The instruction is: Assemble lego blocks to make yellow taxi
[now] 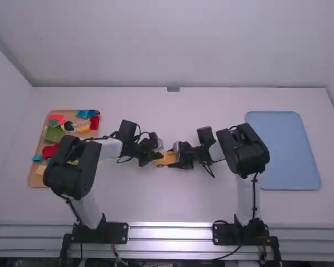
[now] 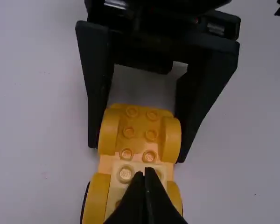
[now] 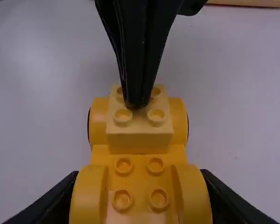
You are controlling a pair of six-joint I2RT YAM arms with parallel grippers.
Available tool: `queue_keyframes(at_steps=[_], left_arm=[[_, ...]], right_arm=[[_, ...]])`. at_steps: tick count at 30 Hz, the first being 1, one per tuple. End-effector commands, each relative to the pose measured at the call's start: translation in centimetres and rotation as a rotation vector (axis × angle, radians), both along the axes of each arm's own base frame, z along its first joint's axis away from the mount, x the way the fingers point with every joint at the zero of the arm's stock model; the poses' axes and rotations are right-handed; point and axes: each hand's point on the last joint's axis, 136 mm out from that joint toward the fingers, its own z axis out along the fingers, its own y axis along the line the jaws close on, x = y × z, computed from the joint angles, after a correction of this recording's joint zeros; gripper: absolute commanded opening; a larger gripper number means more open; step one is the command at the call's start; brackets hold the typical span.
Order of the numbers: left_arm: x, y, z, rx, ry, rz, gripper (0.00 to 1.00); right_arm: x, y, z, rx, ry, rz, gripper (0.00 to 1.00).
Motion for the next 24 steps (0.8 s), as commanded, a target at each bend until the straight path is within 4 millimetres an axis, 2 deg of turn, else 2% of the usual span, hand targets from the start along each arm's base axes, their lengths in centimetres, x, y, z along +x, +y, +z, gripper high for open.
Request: queue_keyframes(at_steps=[1,5,7,8,13,15,20,21,22,23,24], left_arm=[[-0.5,2.8,-4.6,0.212,0.031,0.078,0.02],[-0.6,2.2,-4.3,0.167,0.013,0.064,0.02],[0.2,1.8,-3.1,0.141,-0.007,0.059,0.02],[0.2,1.8,-3.1,0.141,-0.007,0.059,0.02],[2.9,0.7,3.3,0.087,-0.100,0.044,0.02],[4.5,0.9,6.7,0.107,-0.158,0.064,0.02],[6.0,1.9,11.8,0.174,-0.231,0.121,0.02],[6.2,2.2,12.7,0.187,-0.242,0.131,0.06],[6.3,2.3,13.5,0.192,-0.242,0.147,0.21],[6.5,2.5,14.0,0.198,-0.239,0.170,0.48],[7.0,2.9,14.6,0.201,-0.228,0.221,0.99]], right_arm=[[-0.5,0.0,-0.6,-0.013,0.018,0.004,0.58],[-0.6,0.0,-0.6,-0.014,0.019,0.003,0.58],[-0.6,0.0,-0.6,-0.013,0.019,0.003,0.61],[-0.6,0.0,-0.6,-0.013,0.019,0.003,0.61],[-0.5,0.0,-0.6,-0.013,0.018,0.003,0.64],[-0.4,0.0,-0.6,-0.012,0.012,0.003,0.64],[0.1,-0.1,-0.9,-0.034,-0.011,-0.016,0.65],[0.2,-0.1,-1.0,-0.042,-0.014,-0.022,0.65],[0.3,-0.2,-1.0,-0.044,-0.018,-0.024,0.70],[0.3,-0.1,-1.0,-0.042,-0.020,-0.024,0.76],[0.4,-0.2,-1.0,-0.042,-0.022,-0.026,0.82]])
